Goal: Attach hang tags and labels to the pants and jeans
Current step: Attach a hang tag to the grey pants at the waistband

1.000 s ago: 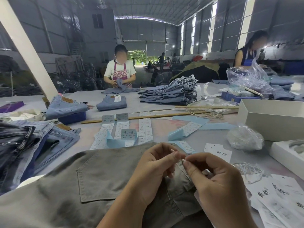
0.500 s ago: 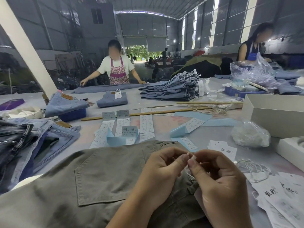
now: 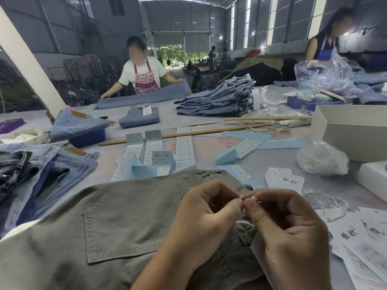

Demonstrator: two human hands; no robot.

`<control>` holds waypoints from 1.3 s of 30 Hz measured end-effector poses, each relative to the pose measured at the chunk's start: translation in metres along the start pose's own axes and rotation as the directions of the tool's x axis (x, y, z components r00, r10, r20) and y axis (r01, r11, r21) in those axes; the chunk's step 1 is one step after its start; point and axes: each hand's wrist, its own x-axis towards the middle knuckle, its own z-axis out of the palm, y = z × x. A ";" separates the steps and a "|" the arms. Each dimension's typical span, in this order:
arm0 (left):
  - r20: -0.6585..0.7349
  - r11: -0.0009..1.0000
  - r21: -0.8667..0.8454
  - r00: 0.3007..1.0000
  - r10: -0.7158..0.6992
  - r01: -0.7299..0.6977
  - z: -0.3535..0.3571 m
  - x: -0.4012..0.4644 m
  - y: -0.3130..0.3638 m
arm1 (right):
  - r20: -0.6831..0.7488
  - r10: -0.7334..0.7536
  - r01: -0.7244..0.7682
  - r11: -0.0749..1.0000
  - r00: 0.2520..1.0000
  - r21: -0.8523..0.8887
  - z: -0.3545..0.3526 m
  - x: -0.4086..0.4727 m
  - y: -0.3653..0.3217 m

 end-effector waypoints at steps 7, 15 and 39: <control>0.035 1.000 0.025 0.999 -0.012 0.011 -0.001 0.001 0.000 | -0.032 0.070 -0.070 0.998 0.997 -0.005 0.000 0.001 -0.005; 0.072 1.000 0.004 0.997 -0.015 0.015 0.001 -0.001 0.002 | -0.035 0.075 -0.074 0.997 0.997 0.038 0.003 -0.002 -0.009; 0.116 0.998 0.059 0.993 0.027 -0.034 -0.002 0.001 0.001 | 0.013 0.070 -0.070 0.994 0.997 0.080 0.000 0.000 -0.005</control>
